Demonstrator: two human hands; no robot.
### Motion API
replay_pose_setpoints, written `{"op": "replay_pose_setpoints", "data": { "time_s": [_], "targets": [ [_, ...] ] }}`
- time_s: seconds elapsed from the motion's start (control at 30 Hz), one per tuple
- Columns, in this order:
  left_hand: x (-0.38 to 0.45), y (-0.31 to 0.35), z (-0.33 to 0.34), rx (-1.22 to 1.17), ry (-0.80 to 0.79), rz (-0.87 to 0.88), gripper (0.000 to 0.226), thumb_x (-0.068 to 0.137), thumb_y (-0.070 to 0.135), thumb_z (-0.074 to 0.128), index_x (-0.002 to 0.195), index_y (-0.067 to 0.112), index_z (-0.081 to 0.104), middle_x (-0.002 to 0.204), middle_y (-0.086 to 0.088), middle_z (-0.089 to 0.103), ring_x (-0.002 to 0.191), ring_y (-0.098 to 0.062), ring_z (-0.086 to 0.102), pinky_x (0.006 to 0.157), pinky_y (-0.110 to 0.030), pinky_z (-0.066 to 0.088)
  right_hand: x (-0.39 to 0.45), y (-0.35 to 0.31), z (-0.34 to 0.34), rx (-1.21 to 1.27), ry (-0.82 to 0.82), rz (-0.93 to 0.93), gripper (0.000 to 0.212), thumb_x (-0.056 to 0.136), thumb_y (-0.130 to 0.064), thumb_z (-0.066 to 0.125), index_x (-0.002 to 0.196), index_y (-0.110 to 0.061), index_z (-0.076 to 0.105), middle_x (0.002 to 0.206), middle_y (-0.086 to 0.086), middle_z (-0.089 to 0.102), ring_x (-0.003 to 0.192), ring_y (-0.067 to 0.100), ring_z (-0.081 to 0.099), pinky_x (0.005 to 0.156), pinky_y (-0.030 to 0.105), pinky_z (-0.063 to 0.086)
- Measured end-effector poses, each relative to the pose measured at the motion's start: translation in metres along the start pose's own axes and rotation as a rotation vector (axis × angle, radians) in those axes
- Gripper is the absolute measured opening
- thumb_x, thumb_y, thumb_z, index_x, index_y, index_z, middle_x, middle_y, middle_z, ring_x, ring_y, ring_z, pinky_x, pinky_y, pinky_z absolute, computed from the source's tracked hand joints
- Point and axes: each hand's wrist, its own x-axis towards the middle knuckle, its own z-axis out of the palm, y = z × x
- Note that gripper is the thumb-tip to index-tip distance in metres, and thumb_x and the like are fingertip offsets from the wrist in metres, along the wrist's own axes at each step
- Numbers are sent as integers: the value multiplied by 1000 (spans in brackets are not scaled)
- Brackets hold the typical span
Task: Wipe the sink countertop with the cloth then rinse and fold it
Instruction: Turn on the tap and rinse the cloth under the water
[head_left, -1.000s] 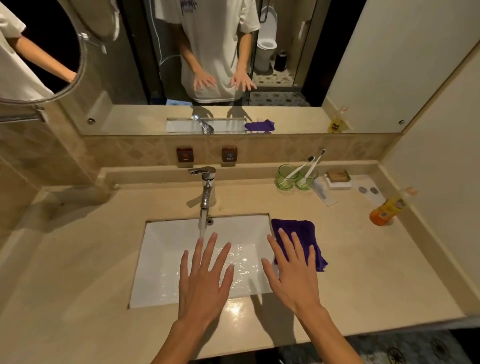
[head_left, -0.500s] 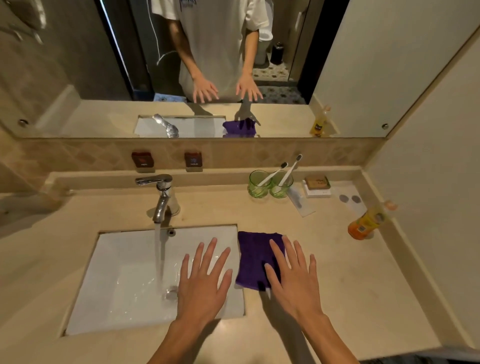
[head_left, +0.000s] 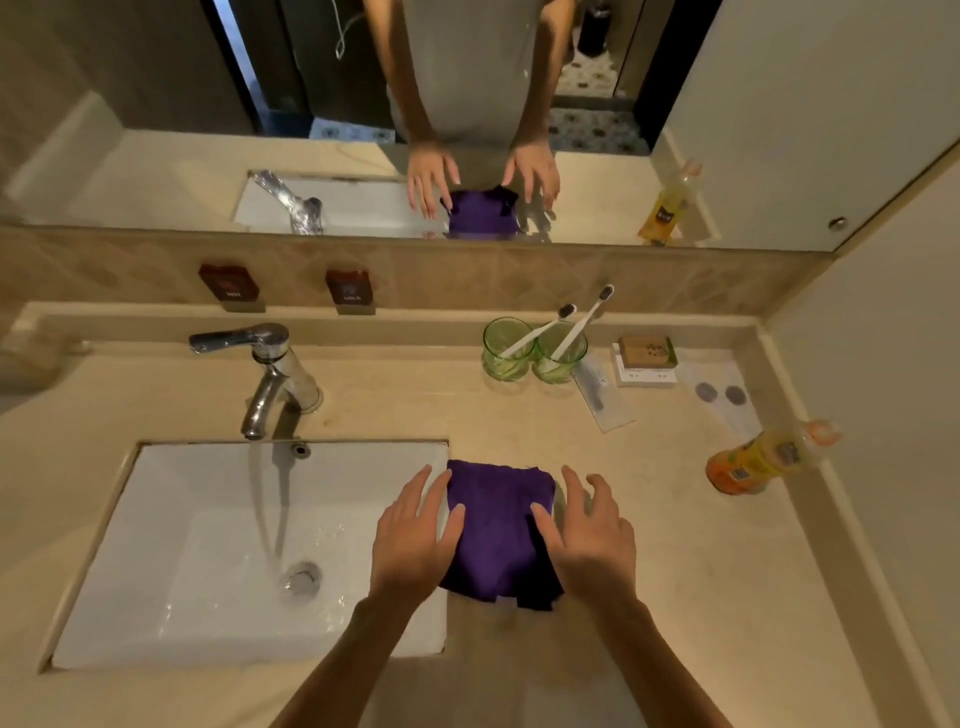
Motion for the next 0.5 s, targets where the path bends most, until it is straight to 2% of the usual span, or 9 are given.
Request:
{"op": "replay_pose_setpoints", "data": {
  "time_s": [0.07,0.17,0.2,0.23,0.27,0.3,0.4,0.5],
  "targets": [
    [11,-1,8,-79,-21,-88,76,98,67,28,159,23,39,166,1,39,153,-20,37,125,-39,29,13,7,15,-95,-63,3,56,101,-62,43,128,-19,68,123,11,70,95,28,70,66,39,59],
    [30,-6,23,-258,-76,-265,60,105,47,51,155,15,43,160,-7,48,145,-27,46,120,-43,39,31,15,38,-145,-169,-9,76,105,-64,12,132,-17,65,117,11,71,88,27,67,68,32,53],
    [35,-7,27,-299,-86,-316,59,105,46,53,154,13,45,156,-10,51,142,-29,50,118,-44,42,34,13,37,-68,-149,24,76,103,-67,17,129,-14,66,110,10,71,84,26,67,67,32,54],
    [39,-9,31,-324,-85,-351,59,105,45,54,152,10,47,152,-12,55,138,-30,53,114,-44,46,36,11,37,30,-73,57,73,100,-69,31,124,-10,66,103,10,71,80,25,66,65,32,55],
    [41,-11,35,-331,-84,-374,59,104,46,55,149,8,50,146,-13,59,133,-31,57,110,-44,49,39,8,36,120,-21,114,70,95,-71,43,119,-9,65,100,8,68,81,23,65,66,34,56],
    [42,-11,37,-330,-83,-386,59,103,47,57,146,6,52,141,-14,62,128,-31,60,106,-43,52,42,5,35,166,-43,174,69,90,-73,49,118,-10,61,102,6,65,85,22,63,69,34,56],
    [40,-11,41,-352,-101,-433,57,102,49,57,140,6,57,129,-11,68,118,-29,65,99,-40,56,48,0,32,197,-206,267,69,86,-76,52,114,-13,51,107,3,54,91,19,58,72,32,50],
    [38,-13,45,-374,-85,-450,51,102,48,58,136,10,62,127,-7,71,115,-27,66,95,-37,55,46,-2,35,165,-255,241,67,87,-76,52,114,-14,50,109,2,54,95,18,56,75,31,44]
  ]
}}
